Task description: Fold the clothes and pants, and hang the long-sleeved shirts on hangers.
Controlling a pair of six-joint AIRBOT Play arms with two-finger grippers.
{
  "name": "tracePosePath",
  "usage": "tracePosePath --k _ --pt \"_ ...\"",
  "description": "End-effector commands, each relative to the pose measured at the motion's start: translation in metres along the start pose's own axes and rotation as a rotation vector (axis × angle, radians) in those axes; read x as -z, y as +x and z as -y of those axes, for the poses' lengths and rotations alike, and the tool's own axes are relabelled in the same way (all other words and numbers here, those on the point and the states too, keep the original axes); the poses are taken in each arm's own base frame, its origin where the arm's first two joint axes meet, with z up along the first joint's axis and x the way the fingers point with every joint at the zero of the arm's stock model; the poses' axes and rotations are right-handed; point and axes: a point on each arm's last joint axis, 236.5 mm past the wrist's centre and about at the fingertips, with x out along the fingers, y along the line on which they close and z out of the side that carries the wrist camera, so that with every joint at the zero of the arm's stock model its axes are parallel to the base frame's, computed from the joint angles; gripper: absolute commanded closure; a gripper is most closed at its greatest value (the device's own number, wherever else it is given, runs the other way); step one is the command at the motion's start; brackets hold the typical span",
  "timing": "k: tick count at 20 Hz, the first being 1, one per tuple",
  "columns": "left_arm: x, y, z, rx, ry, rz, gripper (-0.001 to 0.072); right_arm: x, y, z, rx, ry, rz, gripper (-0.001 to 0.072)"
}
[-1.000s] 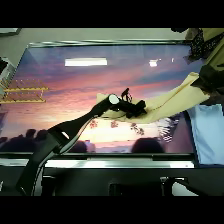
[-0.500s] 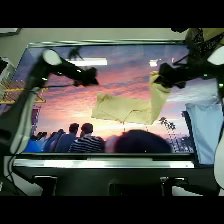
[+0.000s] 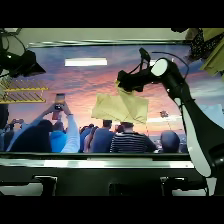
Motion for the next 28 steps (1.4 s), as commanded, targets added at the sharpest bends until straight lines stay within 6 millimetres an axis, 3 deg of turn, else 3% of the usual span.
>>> tracePosePath --k 1,5,10,11,13,14,16,18,20,22,23,25,28 --pt "0.006 -0.006 -0.015 -0.024 -0.012 -0.018 0.0694 0.01 0.037 -0.008 -0.012 0.014 -0.008 0.0683" --pt "0.01 0.0 -0.018 -0.026 -0.019 -0.036 0.0694 0.026 0.065 -0.004 -0.009 0.045 -0.062 0.0683" --pt "0.01 0.0 -0.018 -0.026 -0.02 -0.037 0.0694 0.046 0.077 -0.009 -0.006 0.033 -0.116 0.0681" --pt "0.01 0.0 -0.018 -0.026 -0.02 -0.036 0.0694 0.048 0.078 -0.012 -0.009 0.028 -0.116 0.0633" --pt "0.01 -0.001 -0.018 -0.025 -0.02 -0.036 0.0694 0.052 0.078 -0.018 -0.026 0.036 -0.127 0.0374" --pt "0.01 0.0 -0.017 -0.024 -0.023 -0.037 0.0694 0.057 0.077 -0.024 -0.047 0.051 -0.148 0.029" --pt "0.01 0.0 -0.016 -0.021 -0.029 -0.037 0.0694 0.066 0.068 -0.038 -0.093 0.046 -0.188 0.0232" --pt "0.01 0.0 -0.016 -0.021 -0.029 -0.037 0.0694 0.07 0.047 -0.049 -0.112 -0.011 -0.199 0.0231" --pt "0.011 0.0 -0.016 -0.022 -0.035 -0.038 0.0694 0.057 0.017 -0.049 -0.098 -0.053 -0.155 0.0225" --pt "0.011 0.0 -0.016 -0.022 -0.04 -0.039 0.0694 0.027 -0.026 -0.031 -0.064 -0.06 -0.074 0.0224" --pt "0.011 -0.001 -0.016 -0.022 -0.04 -0.04 0.0694 0.012 -0.048 -0.013 -0.031 -0.056 -0.041 0.0212" --pt "0.012 -0.003 -0.015 -0.022 -0.041 -0.035 0.0694 -0.013 -0.09 0.043 0.055 -0.022 -0.006 0.0128" --pt "0.012 -0.007 -0.013 -0.021 -0.036 -0.028 0.0693 -0.036 -0.132 0.131 0.127 0.068 0.019 0.0125"
